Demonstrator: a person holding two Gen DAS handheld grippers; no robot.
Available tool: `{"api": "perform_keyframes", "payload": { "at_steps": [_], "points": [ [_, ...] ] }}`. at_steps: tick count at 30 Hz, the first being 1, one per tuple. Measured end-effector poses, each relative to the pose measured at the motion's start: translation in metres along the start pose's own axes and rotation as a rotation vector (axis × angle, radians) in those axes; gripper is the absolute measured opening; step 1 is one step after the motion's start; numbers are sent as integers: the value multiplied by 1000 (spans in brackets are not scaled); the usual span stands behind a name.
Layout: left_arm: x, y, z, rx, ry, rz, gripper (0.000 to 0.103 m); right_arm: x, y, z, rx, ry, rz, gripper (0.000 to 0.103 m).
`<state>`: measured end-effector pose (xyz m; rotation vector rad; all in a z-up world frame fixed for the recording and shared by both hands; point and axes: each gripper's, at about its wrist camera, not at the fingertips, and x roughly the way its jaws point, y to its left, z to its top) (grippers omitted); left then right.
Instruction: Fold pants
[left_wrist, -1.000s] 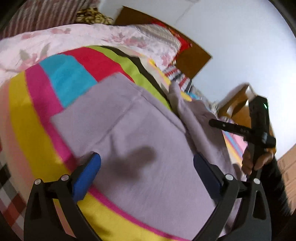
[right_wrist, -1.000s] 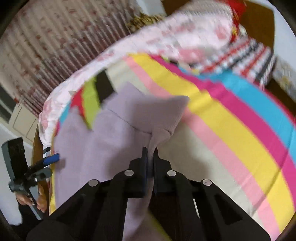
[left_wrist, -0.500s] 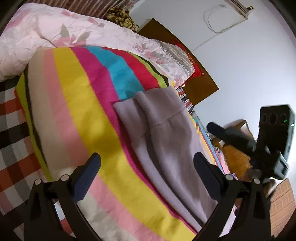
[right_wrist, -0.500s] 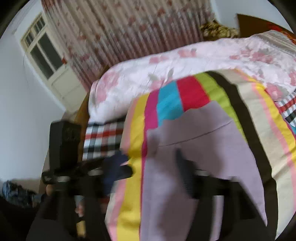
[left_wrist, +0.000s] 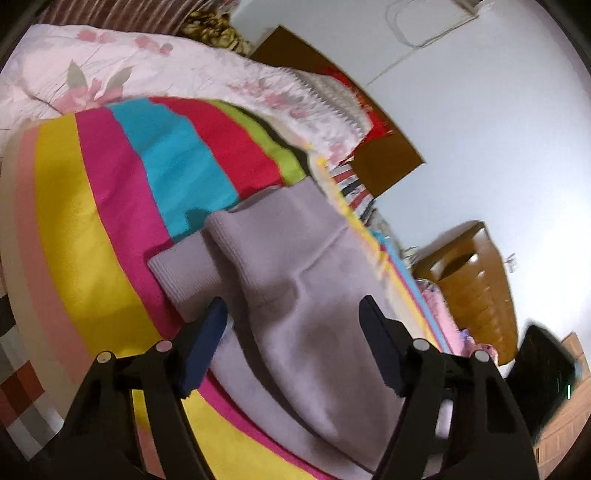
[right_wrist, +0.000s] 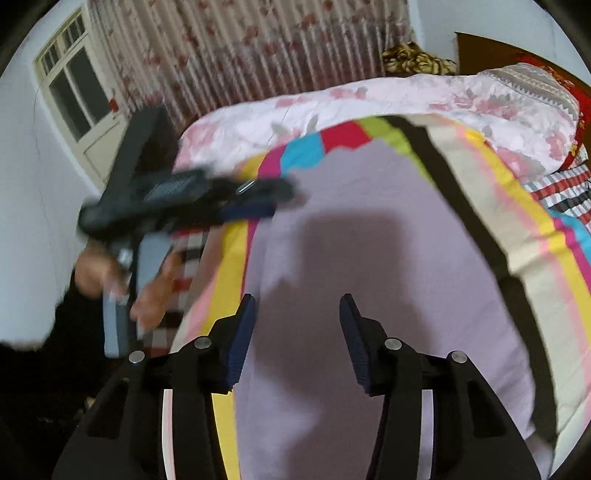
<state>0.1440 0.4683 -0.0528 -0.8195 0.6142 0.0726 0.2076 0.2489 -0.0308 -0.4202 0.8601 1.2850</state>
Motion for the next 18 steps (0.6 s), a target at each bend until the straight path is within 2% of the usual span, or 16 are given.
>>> {"api": "perform_keyframes", "payload": {
  "at_steps": [2, 3, 6, 7, 10, 13, 16, 17, 18],
  "points": [
    [2, 2, 0, -1, 2, 16, 67, 1, 7, -11, -20, 18, 2, 41],
    [2, 4, 0, -3, 2, 22, 60, 0, 9, -15, -25, 26, 3, 39],
    [2, 13, 2, -18, 1, 25, 29, 0, 10, -26, -57, 50, -10, 35],
    [1, 14, 3, -22, -3, 24, 26, -1, 12, -29, -69, 53, -19, 35],
    [-2, 12, 2, -20, -19, 28, 26, -6, 19, -31, -108, 51, -41, 35],
    [5, 9, 1, -4, 0, 53, 26, -3, 28, -33, -168, 64, -75, 34],
    [14, 8, 1, 19, 18, 85, 31, 3, 38, -41, -242, 77, -145, 34],
    [15, 9, 1, 18, 18, 86, 31, 2, 42, -42, -257, 71, -160, 31],
    [16, 9, 1, 19, 19, 85, 31, 2, 44, -42, -268, 69, -177, 19]
  ]
}}
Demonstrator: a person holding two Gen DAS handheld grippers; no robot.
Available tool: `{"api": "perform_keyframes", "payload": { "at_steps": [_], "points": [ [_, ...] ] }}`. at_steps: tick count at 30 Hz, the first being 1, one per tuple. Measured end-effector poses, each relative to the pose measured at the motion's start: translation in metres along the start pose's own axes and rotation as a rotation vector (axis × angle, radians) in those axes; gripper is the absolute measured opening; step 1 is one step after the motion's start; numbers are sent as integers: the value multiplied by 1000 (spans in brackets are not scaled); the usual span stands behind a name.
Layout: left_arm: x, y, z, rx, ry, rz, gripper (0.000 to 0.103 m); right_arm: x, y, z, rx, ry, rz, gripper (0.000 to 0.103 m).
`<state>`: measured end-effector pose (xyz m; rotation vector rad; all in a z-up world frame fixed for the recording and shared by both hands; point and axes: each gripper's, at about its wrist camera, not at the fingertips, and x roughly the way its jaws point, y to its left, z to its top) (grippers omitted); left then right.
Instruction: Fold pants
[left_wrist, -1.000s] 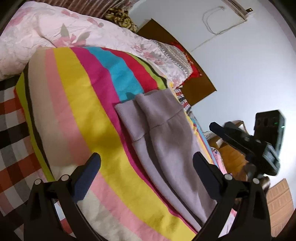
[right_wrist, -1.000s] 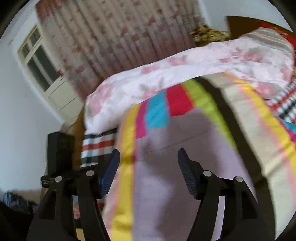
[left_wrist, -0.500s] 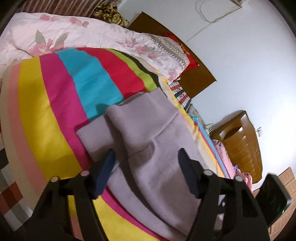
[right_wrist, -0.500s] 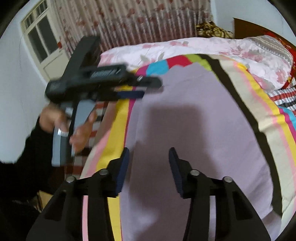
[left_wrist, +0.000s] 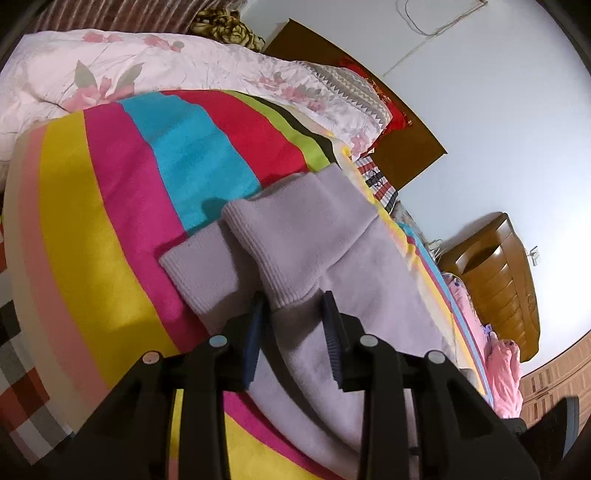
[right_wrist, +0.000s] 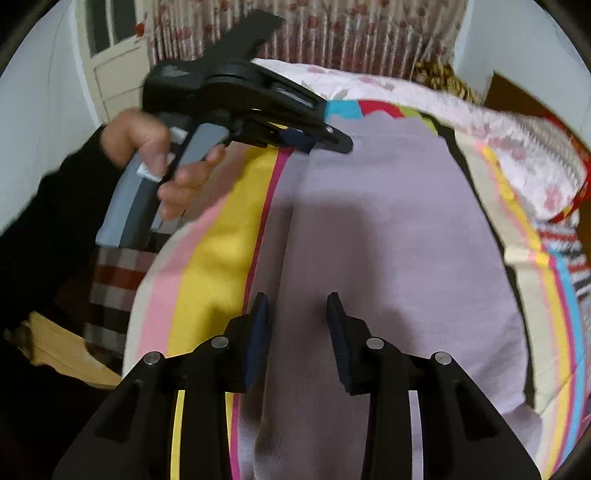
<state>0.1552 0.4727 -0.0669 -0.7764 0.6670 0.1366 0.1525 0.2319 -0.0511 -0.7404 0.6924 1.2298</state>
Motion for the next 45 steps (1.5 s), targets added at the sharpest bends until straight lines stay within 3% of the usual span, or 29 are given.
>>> {"api": "perform_keyframes", "payload": {
  "at_steps": [3, 7, 12, 15, 18, 28, 32, 42, 45],
  "points": [
    [-2, -2, -2, 24, -12, 23, 21, -1, 4, -1, -21, -7, -57, 7],
    [-15, -7, -4, 39, -64, -7, 9, -13, 2, -1, -1, -58, -92, 4],
    [-50, -29, -5, 98, -139, -34, 8, -42, 0, 7, 13, -120, -78, 4],
    [-39, -6, -6, 41, -85, 2, 8, -38, 4, 10, -3, -103, -47, 4],
    [-20, 24, -13, -34, -25, -25, 8, -17, 11, 7, -14, -51, -25, 4],
    [-23, 17, -7, 15, -34, 20, 9, -4, 15, 1, 44, -17, 0, 5],
    [-26, 25, -13, -17, -55, 6, 9, -2, 20, 1, 44, -27, -6, 5],
    [-33, 11, -19, 28, -107, 76, 9, -9, 25, 0, 79, -85, -44, 5],
    [-21, 16, -17, 31, -78, 85, 10, 2, 21, -5, 96, -85, -29, 8]
  ]
}}
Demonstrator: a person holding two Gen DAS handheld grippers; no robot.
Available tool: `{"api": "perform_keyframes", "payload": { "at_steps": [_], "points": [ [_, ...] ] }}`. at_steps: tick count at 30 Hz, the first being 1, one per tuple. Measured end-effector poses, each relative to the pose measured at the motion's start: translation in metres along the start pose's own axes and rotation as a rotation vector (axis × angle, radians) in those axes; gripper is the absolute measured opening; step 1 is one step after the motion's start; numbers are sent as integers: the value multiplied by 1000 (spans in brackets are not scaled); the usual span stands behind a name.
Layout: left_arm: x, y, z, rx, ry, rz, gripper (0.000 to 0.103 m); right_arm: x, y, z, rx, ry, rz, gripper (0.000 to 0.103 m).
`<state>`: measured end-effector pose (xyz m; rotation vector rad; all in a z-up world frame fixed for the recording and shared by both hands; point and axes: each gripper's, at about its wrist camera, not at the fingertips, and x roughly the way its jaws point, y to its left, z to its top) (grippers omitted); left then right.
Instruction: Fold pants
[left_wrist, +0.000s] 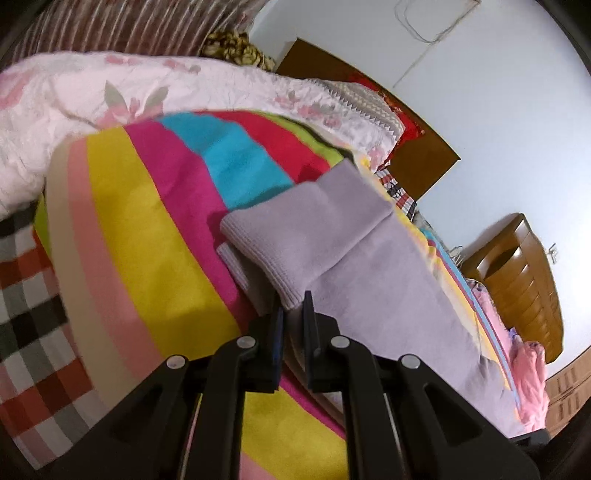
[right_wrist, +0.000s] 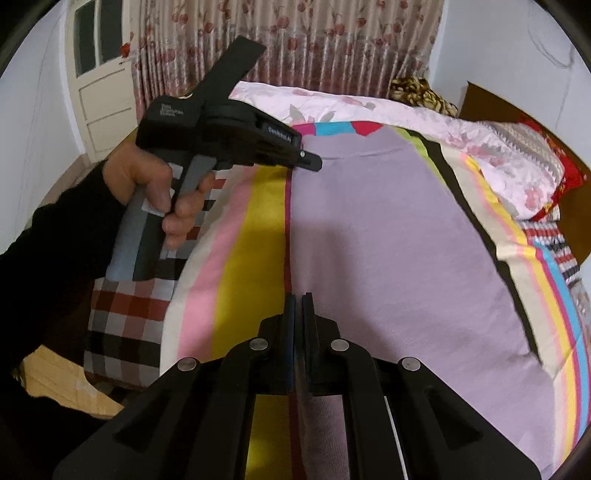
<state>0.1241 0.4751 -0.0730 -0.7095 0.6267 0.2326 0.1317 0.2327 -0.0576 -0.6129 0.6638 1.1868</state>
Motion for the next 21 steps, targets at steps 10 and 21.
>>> {"api": "perform_keyframes", "payload": {
  "at_steps": [10, 21],
  "points": [
    [-43, 4, 0, -89, -106, 44, 88, -79, -31, -21, 138, -92, 28, 80],
    [-56, -28, -46, -55, -18, -125, 85, -153, -38, -115, 369, -120, -67, 46]
  ]
}}
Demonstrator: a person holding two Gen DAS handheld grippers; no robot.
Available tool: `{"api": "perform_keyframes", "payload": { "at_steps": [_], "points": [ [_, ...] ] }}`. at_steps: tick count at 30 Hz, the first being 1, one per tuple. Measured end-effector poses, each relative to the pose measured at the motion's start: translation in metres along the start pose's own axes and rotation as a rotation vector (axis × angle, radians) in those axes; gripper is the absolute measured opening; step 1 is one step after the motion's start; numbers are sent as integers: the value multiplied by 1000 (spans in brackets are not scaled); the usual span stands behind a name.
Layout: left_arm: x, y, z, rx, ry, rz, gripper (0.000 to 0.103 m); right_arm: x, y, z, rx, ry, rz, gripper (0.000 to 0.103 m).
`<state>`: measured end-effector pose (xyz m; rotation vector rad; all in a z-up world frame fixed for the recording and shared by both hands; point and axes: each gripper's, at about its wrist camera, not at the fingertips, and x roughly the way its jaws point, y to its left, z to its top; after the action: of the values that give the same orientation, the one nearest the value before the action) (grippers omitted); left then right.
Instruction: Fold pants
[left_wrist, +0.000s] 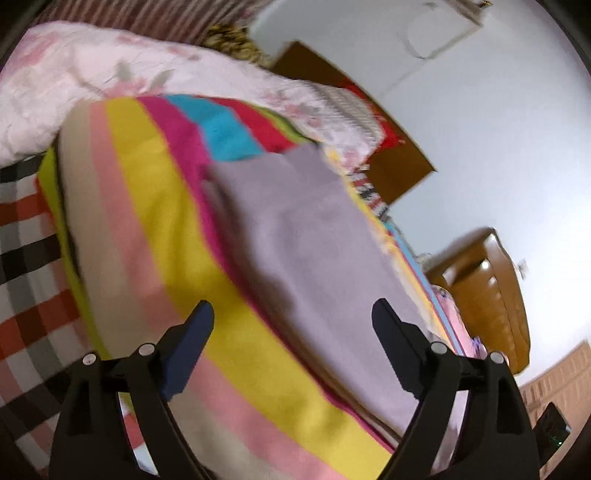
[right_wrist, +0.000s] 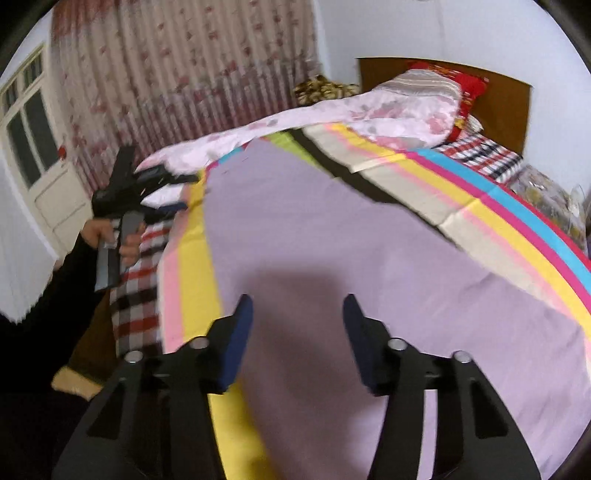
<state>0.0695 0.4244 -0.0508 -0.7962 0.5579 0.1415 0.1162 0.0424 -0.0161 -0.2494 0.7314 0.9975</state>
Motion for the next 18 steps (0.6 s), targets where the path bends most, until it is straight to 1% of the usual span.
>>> {"api": "perform_keyframes", "payload": {
  "at_steps": [2, 3, 4, 6, 7, 8, 10, 11, 13, 14, 16, 17, 18],
  "points": [
    [-1, -29, -11, 78, -11, -23, 84, 10, 13, 1, -11, 1, 43, 46],
    [-2, -38, -14, 107, -7, -38, 84, 15, 17, 3, -17, -2, 51, 46],
    [-2, -53, -20, 158, -2, -57, 84, 25, 23, 7, -25, 4, 61, 46],
    [4, -80, -33, 270, 36, -62, 84, 37, 31, 12, -33, 11, 84, 46],
    [7, -86, -37, 297, 51, -59, 85, 43, 34, 14, -35, 19, 98, 46],
    [13, -89, -43, 324, 76, -51, 86, 52, 40, 15, -40, 45, 110, 47],
    [29, -85, -52, 323, 154, -31, 86, 74, 45, 11, -46, 151, 124, 47],
    [37, -80, -56, 321, 187, -20, 86, 74, 46, 8, -46, 148, 128, 49],
    [35, -77, -58, 348, 171, -27, 86, 70, 39, 7, -8, 153, 181, 49],
    [35, -74, -56, 344, 182, -32, 87, 66, 35, 7, 16, 160, 198, 49],
    [32, -68, -47, 292, 185, -71, 88, 57, 27, 6, 57, 164, 211, 48],
    [29, -60, -40, 235, 175, -117, 88, 47, 21, 7, 65, 145, 190, 48],
    [25, -51, -34, 176, 155, -149, 92, 40, 20, 7, 68, 130, 173, 48]
  ]
}}
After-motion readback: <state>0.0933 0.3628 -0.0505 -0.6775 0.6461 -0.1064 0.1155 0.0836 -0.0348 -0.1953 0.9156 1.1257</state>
